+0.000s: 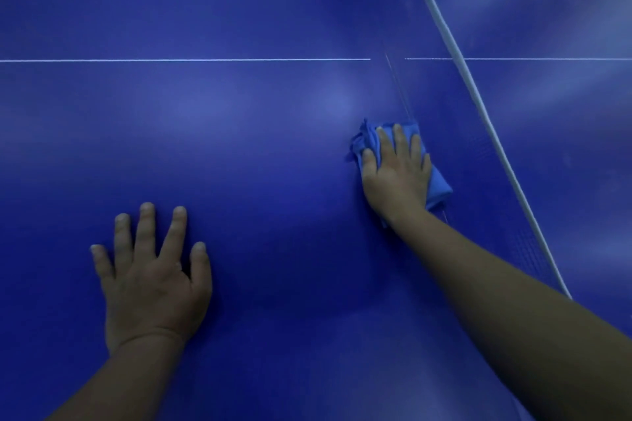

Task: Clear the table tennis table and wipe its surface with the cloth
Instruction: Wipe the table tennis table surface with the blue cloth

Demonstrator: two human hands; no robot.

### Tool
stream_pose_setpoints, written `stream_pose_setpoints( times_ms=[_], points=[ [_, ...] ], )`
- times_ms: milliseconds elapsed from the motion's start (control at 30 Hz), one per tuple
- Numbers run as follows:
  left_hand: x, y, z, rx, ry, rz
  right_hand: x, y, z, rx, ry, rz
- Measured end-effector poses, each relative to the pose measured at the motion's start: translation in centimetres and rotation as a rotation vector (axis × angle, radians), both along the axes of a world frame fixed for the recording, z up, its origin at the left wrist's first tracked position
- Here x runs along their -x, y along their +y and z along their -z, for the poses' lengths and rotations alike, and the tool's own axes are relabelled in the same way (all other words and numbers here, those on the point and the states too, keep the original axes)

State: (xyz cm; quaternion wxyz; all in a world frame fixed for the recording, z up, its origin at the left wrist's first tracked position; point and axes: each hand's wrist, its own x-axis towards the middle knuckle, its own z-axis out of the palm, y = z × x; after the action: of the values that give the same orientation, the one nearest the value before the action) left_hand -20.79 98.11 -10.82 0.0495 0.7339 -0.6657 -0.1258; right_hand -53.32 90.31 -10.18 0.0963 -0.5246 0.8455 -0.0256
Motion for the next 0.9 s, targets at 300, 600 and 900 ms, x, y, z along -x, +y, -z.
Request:
stream_pose_setpoints(
  times_ms=[300, 600, 900],
  points=[
    [-0.5, 0.4, -0.2, 0.015, 0.072, 0.026, -1.7, 15.3, 0.2, -0.015, 0.026, 0.063],
    [0.3, 9.5, -1.7, 0.078, 0.222, 0.302, -3.3, 30.9, 0.3, -0.018, 0.020, 0.174],
    [1.4, 25.2, -0.8, -0.025, 0.138, 0.972, -6.0, 43.0, 0.2, -0.023, 0.038, 0.364]
  ],
)
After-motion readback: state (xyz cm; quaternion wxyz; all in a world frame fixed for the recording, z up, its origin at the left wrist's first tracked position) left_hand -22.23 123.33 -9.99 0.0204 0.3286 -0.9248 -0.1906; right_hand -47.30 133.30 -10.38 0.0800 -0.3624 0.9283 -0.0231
